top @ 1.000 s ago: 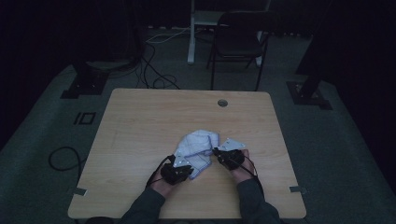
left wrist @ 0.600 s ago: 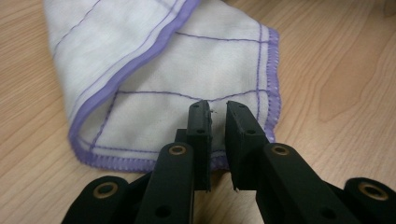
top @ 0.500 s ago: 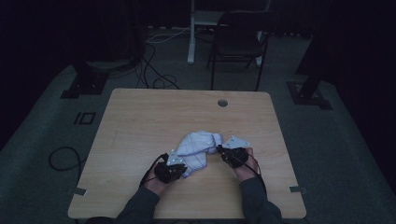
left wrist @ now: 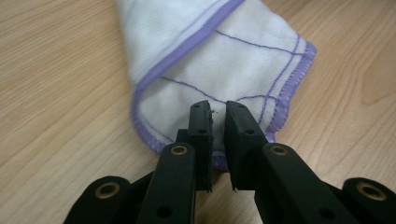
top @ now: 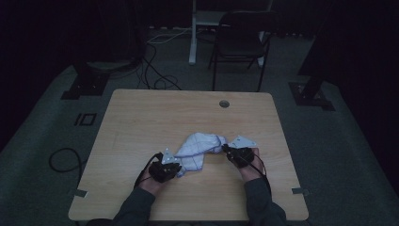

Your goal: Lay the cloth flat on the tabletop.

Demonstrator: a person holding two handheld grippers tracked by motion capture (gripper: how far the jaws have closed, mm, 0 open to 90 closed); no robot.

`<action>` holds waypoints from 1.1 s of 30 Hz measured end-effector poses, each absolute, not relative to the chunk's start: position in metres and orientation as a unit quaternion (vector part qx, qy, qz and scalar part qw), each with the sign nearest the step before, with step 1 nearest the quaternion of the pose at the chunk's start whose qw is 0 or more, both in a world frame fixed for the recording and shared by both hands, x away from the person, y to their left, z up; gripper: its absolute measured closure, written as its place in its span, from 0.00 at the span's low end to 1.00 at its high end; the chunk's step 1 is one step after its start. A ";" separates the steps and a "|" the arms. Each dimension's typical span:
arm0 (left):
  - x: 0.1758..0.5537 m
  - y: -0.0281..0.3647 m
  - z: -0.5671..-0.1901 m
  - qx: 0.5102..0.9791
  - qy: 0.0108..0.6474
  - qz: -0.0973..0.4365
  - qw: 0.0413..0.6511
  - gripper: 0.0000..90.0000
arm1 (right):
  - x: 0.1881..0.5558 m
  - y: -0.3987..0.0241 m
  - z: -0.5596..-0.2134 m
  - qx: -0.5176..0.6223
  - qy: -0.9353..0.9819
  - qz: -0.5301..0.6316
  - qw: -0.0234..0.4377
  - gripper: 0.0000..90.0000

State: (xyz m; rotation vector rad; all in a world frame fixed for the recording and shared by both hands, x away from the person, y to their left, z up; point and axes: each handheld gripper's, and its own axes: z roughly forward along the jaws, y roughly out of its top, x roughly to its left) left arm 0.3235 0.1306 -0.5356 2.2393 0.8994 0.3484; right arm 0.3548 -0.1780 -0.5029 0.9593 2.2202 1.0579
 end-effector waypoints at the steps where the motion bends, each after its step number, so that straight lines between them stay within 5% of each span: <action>1: 0.324 0.132 -0.535 0.861 0.349 0.135 0.343 0.91 | 0.355 -0.179 -0.502 0.353 0.814 0.388 0.249 0.95; 33: 0.338 0.168 -0.530 0.848 0.401 0.158 0.309 0.96 | 0.355 -0.206 -0.495 0.383 0.794 0.388 0.268 0.96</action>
